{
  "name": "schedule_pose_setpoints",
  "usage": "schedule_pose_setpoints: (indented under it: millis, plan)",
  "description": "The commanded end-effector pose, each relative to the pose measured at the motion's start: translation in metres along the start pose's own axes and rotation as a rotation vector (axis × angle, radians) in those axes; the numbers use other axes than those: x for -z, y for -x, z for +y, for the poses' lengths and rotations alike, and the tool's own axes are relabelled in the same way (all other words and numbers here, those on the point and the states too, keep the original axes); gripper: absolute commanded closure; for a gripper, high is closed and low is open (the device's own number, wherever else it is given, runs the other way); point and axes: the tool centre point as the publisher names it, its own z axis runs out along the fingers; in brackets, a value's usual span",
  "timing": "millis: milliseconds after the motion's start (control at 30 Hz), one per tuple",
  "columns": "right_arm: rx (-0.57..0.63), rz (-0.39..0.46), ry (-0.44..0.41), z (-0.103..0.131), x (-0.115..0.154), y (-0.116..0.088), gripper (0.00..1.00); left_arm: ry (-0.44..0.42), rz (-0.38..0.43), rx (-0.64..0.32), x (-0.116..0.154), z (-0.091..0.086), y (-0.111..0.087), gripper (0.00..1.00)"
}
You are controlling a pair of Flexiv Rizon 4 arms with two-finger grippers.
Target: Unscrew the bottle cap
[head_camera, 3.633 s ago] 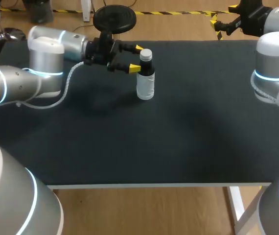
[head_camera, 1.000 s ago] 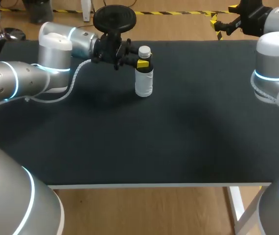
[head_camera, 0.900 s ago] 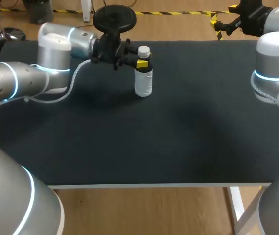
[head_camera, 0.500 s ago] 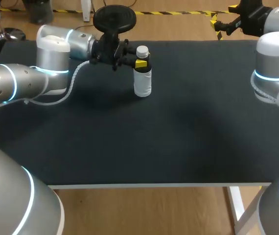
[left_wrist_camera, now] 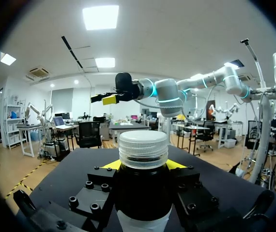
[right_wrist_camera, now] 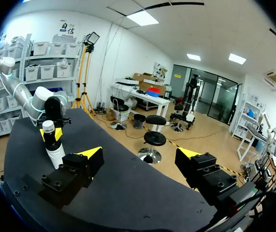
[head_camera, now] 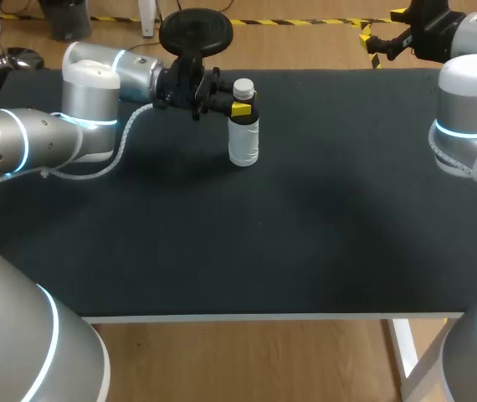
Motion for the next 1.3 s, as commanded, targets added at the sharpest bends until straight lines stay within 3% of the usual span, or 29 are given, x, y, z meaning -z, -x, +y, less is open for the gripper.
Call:
schedule_pose_setpoints:
  millis: [33, 667, 733, 867, 1133, 1300]
  plan:
    - [0.0, 0.001, -0.004, 0.001, 0.0, 0.0, 0.0, 0.002, -0.001, 0.001, 0.0, -0.001, 0.0, 1.0]
    - [0.0, 0.001, -0.004, 0.001, 0.0, 0.0, 0.0, 0.002, -0.001, 0.001, 0.0, -0.001, 0.0, 1.0]
    - [-0.007, 0.054, 0.026, 0.003, -0.002, -0.003, 0.0, 0.002, -0.001, 0.001, 0.0, -0.001, 0.0, 1.0]
    - [-0.022, 0.144, 0.104, 0.01, -0.005, -0.015, 0.0, 0.002, -0.001, 0.001, 0.0, -0.001, 0.0, 1.0]
    - [-0.085, 0.231, 0.212, 0.011, -0.016, -0.049, 0.0, 0.002, -0.001, 0.001, 0.0, -0.001, 0.0, 1.0]
    - [-0.084, 0.27, 0.232, 0.015, -0.022, -0.074, 0.0, 0.002, -0.001, 0.001, 0.0, -0.001, 0.0, 1.0]
